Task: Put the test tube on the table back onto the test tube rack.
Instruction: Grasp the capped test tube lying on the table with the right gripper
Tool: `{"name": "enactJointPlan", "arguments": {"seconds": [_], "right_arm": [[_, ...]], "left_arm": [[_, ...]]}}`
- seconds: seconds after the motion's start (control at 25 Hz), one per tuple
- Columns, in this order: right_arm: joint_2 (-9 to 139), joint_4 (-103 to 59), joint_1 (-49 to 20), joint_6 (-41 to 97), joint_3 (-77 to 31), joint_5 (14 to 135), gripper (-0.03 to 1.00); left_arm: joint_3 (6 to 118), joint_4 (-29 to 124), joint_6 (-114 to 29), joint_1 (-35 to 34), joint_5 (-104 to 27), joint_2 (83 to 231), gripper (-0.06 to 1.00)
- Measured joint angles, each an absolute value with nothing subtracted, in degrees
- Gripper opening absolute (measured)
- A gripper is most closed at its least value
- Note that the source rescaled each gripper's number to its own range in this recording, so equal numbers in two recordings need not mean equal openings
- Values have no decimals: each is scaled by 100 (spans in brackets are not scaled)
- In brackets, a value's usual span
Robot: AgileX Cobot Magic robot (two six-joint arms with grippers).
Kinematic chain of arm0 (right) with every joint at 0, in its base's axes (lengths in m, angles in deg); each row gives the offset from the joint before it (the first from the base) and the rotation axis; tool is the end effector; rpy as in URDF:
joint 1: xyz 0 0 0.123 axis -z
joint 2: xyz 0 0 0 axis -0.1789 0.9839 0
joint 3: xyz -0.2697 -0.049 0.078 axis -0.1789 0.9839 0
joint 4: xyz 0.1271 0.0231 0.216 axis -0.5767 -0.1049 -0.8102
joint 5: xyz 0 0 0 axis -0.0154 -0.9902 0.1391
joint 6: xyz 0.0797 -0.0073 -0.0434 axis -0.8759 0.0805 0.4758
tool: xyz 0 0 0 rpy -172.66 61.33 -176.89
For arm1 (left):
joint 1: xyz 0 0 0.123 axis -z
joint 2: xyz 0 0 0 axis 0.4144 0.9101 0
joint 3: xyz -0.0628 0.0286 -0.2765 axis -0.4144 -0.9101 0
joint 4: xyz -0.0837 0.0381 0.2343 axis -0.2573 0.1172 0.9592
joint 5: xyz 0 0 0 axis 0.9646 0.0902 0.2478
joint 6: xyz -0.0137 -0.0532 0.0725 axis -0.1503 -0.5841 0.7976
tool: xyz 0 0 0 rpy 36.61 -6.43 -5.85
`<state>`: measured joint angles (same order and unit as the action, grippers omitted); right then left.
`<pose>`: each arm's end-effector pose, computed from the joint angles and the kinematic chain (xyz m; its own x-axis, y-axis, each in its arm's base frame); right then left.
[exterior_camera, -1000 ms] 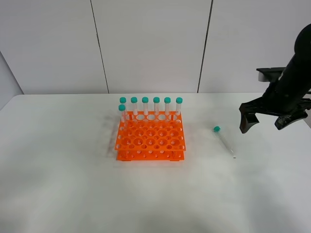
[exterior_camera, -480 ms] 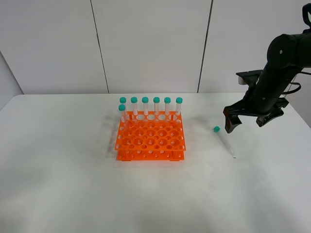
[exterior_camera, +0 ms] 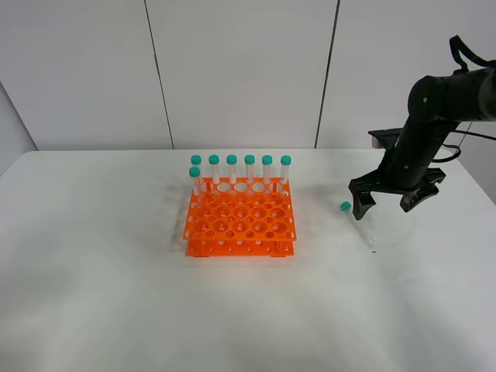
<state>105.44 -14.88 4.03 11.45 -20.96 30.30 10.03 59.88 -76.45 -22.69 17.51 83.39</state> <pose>0.3830 0.0437 0.1682 -0.9722 -0.2061 -0.1112 -0.2080 0.9781 0.0052 -0.0036 -0.0018 0.2734 -0.4561 0.0028 -0.8899 0.0438 0.9989 -0.0192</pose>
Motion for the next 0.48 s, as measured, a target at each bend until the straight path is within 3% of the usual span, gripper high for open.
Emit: {"name": "enactJointPlan", "arguments": {"seconds": [0.48], "right_arm": [[10837,-1616,442,1193,-2107,3210,100]], "left_arm": [[1003,5988,-7645,-2269,1751,8339,92]]}}
